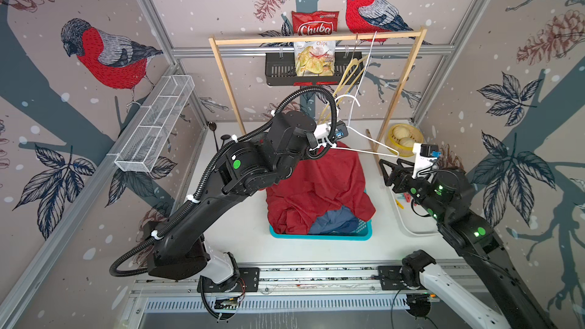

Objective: Remove the clothespins securing t-shirts to the hanger
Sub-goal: Remove the T-shirt from the hanger.

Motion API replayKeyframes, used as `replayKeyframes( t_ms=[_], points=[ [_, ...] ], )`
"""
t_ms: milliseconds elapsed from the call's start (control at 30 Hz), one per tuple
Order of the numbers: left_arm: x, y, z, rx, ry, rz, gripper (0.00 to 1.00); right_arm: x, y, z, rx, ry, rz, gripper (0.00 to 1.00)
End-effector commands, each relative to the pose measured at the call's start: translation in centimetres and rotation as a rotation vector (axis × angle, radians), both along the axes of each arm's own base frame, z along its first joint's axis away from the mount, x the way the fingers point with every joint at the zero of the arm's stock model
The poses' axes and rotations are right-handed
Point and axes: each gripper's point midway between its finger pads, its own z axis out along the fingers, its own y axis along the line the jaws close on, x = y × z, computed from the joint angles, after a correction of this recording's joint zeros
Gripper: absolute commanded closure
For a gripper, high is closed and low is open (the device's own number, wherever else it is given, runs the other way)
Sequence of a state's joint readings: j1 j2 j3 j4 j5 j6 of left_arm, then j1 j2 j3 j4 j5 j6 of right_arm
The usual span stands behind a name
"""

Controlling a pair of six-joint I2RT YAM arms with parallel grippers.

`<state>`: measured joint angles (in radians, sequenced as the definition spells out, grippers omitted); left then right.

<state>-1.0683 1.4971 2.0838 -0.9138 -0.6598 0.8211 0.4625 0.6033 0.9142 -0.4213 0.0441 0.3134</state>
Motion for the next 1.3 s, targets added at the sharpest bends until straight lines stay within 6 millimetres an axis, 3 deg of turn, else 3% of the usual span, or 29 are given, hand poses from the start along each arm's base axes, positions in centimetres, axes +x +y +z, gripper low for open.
replayKeyframes(
  t_ms=[0, 167, 300, 567, 767, 1000, 1133, 1267],
  points=[
    [-0.1, 0.2, 1.1, 0.015, -0.044, 0.011, 1.00, -0.8, -1.4, 2.6, -0.020, -0.081, -0.043, 0.27],
    [-0.2, 0.2, -0.4, 0.068, -0.026, 0.005, 1.00, -4.0, -1.2, 8.3, -0.054, -0.220, 0.058, 0.22],
    [-0.5, 0.1, -1.3, 0.084, -0.003, -0.007, 1.00, -5.9, 1.5, 10.6, -0.105, -0.240, 0.257, 0.22],
    [-1.6, -1.3, -3.0, 0.120, 0.033, -0.064, 1.00, -6.4, 8.3, 9.8, -0.074, -0.213, 0.652, 0.23],
    [-1.9, -2.1, -4.7, 0.178, 0.051, -0.083, 1.00, -5.0, 10.5, 9.9, -0.136, -0.263, 0.691, 0.20],
    [-2.4, -2.8, -4.6, 0.171, 0.055, -0.109, 1.00, -4.2, 13.7, 7.6, -0.195, -0.207, 0.792, 0.23],
    [-2.7, -3.1, -4.8, 0.183, 0.053, -0.123, 1.00, -3.1, 14.5, 7.0, -0.215, -0.205, 0.793, 0.35],
    [-3.1, -3.3, -4.4, 0.165, 0.051, -0.143, 1.00, -2.2, 14.5, 6.8, -0.233, -0.240, 0.756, 0.78]
  ],
)
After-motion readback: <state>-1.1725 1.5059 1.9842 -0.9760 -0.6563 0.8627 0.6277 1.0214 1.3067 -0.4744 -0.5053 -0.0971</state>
